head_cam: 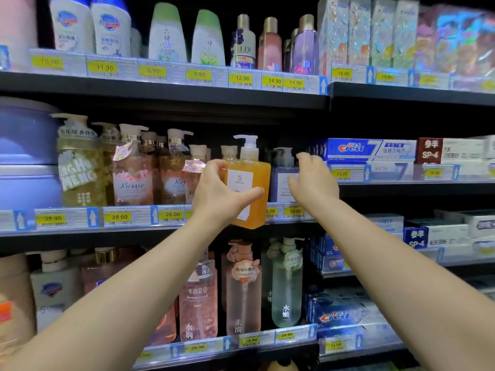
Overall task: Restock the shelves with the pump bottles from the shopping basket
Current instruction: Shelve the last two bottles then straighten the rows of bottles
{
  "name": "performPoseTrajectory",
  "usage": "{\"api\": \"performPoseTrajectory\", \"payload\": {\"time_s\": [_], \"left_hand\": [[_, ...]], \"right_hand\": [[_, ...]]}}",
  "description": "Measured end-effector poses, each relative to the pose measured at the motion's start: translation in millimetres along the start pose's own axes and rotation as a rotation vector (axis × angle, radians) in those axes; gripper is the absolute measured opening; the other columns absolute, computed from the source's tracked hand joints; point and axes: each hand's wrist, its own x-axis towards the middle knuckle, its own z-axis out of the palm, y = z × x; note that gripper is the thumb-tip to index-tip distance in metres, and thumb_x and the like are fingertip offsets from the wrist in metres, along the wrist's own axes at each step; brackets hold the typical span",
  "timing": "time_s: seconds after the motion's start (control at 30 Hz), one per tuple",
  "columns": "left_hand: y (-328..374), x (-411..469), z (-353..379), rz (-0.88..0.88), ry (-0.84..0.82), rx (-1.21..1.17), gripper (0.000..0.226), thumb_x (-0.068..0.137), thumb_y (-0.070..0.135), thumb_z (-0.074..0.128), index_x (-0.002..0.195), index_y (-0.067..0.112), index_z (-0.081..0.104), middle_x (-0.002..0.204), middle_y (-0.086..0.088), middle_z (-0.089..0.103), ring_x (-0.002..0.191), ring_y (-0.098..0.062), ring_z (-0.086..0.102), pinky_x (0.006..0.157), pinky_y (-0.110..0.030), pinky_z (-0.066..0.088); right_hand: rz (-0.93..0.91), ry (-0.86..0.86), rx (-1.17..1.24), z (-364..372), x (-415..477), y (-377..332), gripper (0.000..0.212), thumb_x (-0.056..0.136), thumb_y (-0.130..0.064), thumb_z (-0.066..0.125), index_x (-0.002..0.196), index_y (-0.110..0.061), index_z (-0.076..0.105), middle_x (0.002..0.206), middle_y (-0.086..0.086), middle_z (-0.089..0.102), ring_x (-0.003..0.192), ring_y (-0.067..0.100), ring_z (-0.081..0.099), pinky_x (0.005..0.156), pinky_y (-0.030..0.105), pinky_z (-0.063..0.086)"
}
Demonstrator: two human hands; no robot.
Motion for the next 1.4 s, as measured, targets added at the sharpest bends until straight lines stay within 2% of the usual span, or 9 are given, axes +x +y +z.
{"api": "performPoseTrajectory", "payload": {"time_s": [0.07, 0.17, 0.3, 0.5, 0.67, 0.77, 1.1, 1.27, 1.4], "left_hand": [[0, -1, 2, 0.014, -0.001, -0.004, 0.086, 0.046, 0.060, 0.078, 0.117, 0.030, 0.040, 0.104, 0.013, 0.051, 0.092, -0.005, 0.051, 0.063, -0.013, 0.034], [5, -2, 8, 0.048, 0.003, 0.003, 0.084, 0.046, 0.063, 0.078, 0.114, 0.030, 0.040, 0.107, 0.010, 0.050, 0.094, -0.008, 0.051, 0.063, -0.014, 0.035], [14, -7, 16, 0.135, 0.002, -0.018, 0.075, 0.043, 0.062, 0.075, 0.102, 0.040, 0.035, 0.102, 0.014, 0.048, 0.089, -0.001, 0.051, 0.063, -0.017, 0.040], [7, 1, 3, 0.241, -0.095, -0.015, 0.084, 0.054, 0.050, 0.084, 0.122, 0.030, 0.041, 0.119, 0.007, 0.052, 0.106, -0.007, 0.052, 0.086, -0.027, 0.048], [-13, -1, -20, 0.235, -0.002, 0.087, 0.042, 0.074, 0.022, 0.074, 0.108, 0.027, 0.050, 0.104, 0.006, 0.058, 0.095, -0.012, 0.057, 0.083, -0.036, 0.051], [-19, -1, -27, 0.203, 0.013, 0.133, 0.036, 0.078, 0.014, 0.066, 0.110, 0.021, 0.053, 0.102, 0.003, 0.058, 0.093, -0.014, 0.057, 0.084, -0.036, 0.050], [-18, 6, -19, 0.301, -0.047, 0.293, 0.041, 0.078, 0.015, 0.066, 0.118, 0.018, 0.055, 0.106, 0.007, 0.052, 0.100, -0.011, 0.050, 0.083, -0.024, 0.041], [-14, 9, -6, 0.437, -0.076, 0.488, 0.039, 0.079, 0.017, 0.064, 0.118, 0.018, 0.059, 0.112, 0.000, 0.057, 0.107, -0.020, 0.050, 0.088, -0.036, 0.043], [-6, 15, 3, 0.541, -0.026, 0.682, 0.038, 0.083, 0.021, 0.061, 0.121, 0.021, 0.061, 0.120, 0.000, 0.060, 0.114, -0.024, 0.051, 0.089, -0.043, 0.039]], "right_hand": [[-0.019, 0.065, 0.365, -14, -4, -10, 0.032, 0.094, -0.041, 0.047, 0.119, -0.022, 0.050, 0.113, 0.000, 0.057, 0.100, 0.019, 0.058, 0.074, 0.033, 0.047], [-0.010, -0.105, 0.666, -36, -12, -27, 0.046, 0.080, -0.068, 0.050, 0.106, -0.031, 0.054, 0.095, -0.015, 0.058, 0.088, 0.004, 0.058, 0.072, 0.032, 0.052], [-0.044, -0.232, 0.460, -47, -15, -31, 0.075, 0.063, -0.067, 0.070, 0.123, -0.028, 0.051, 0.102, -0.013, 0.055, 0.093, 0.006, 0.056, 0.071, 0.027, 0.047], [-0.066, -0.165, 0.584, -54, -1, -21, 0.068, 0.066, -0.046, 0.081, 0.124, -0.022, 0.055, 0.115, -0.006, 0.061, 0.101, 0.012, 0.059, 0.087, 0.035, 0.052], [-0.165, -0.134, 0.664, -47, 12, -20, 0.060, 0.075, -0.029, 0.078, 0.128, -0.024, 0.050, 0.108, -0.019, 0.052, 0.089, -0.007, 0.052, 0.071, 0.011, 0.041], [-0.198, -0.231, 0.679, -35, 21, -19, 0.061, 0.077, -0.023, 0.077, 0.131, -0.025, 0.048, 0.114, -0.014, 0.053, 0.094, -0.001, 0.054, 0.072, 0.013, 0.042], [-0.267, -0.443, 0.506, 6, 35, -10, 0.041, 0.080, -0.032, 0.073, 0.119, -0.024, 0.062, 0.110, -0.009, 0.063, 0.099, 0.008, 0.062, 0.080, 0.027, 0.054], [-0.238, -0.219, 0.201, 16, 33, -5, 0.053, 0.080, -0.055, 0.063, 0.127, -0.031, 0.057, 0.121, -0.003, 0.061, 0.113, 0.015, 0.053, 0.091, 0.038, 0.049], [-0.342, -0.312, 0.140, 11, 32, -2, 0.053, 0.088, -0.049, 0.057, 0.135, -0.026, 0.048, 0.132, 0.001, 0.056, 0.126, 0.022, 0.045, 0.096, 0.039, 0.042]]}}
